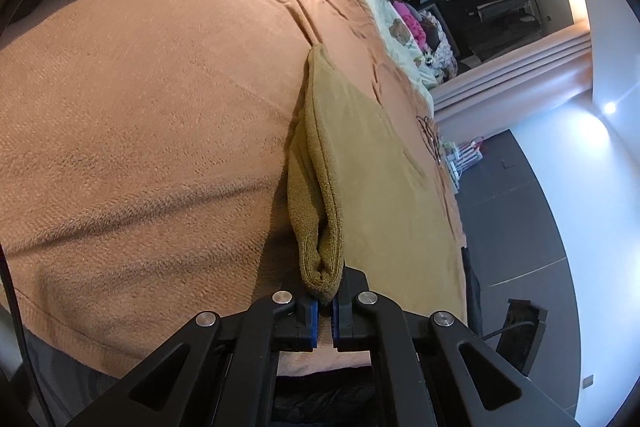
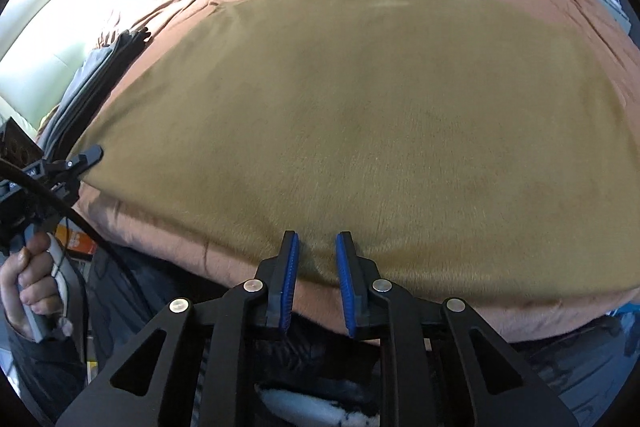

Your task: Fold small clothes

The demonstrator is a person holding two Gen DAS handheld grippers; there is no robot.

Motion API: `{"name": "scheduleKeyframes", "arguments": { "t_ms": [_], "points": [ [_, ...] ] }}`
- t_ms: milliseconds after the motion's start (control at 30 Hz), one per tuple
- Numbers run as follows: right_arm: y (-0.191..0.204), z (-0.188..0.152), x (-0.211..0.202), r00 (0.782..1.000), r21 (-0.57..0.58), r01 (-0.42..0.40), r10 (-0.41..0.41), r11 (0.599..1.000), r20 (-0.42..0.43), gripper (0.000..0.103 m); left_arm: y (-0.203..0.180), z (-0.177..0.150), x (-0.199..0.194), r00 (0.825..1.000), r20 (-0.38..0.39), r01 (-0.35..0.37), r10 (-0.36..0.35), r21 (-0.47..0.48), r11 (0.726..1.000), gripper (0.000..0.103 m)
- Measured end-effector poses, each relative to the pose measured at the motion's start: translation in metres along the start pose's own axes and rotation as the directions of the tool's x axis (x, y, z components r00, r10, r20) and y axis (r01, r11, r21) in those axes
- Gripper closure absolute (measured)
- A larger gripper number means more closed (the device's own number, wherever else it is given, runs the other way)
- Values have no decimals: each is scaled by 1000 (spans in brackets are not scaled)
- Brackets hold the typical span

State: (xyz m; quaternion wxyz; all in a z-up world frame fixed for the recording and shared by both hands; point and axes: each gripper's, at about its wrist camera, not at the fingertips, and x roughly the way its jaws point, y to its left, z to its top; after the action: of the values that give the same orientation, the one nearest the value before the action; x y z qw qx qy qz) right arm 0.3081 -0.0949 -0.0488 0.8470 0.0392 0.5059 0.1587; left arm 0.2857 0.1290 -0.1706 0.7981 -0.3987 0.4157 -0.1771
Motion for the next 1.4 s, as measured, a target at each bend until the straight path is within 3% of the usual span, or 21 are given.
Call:
{"name": "scheduleKeyframes", "arguments": {
  "t_ms": [200, 333, 600, 1100, 1400],
  "points": [
    [-8, 24, 4, 1000, -12, 14, -14, 1000, 20, 91, 2, -5, -1, 1000, 13, -19, 19, -32, 999, 99],
    [-15, 48, 22, 1000, 4, 19, -19, 1000, 22, 96, 10, -7, -2, 999, 8, -50, 51, -69, 996, 99],
    [-19, 101, 64, 998, 32, 53, -54, 998, 23, 97, 11, -10, 0, 993, 1, -118, 119, -125, 985, 99],
    [-35, 199, 123, 993, 42, 115, -115, 992, 4, 97, 16, -24, -4, 985, 15, -162, 172, -266, 950, 99],
    [-46, 241, 156, 988, 44, 153, -153, 987, -15, 98, 20, -30, -10, 985, 28, -153, 170, -317, 936, 99]
  ]
}}
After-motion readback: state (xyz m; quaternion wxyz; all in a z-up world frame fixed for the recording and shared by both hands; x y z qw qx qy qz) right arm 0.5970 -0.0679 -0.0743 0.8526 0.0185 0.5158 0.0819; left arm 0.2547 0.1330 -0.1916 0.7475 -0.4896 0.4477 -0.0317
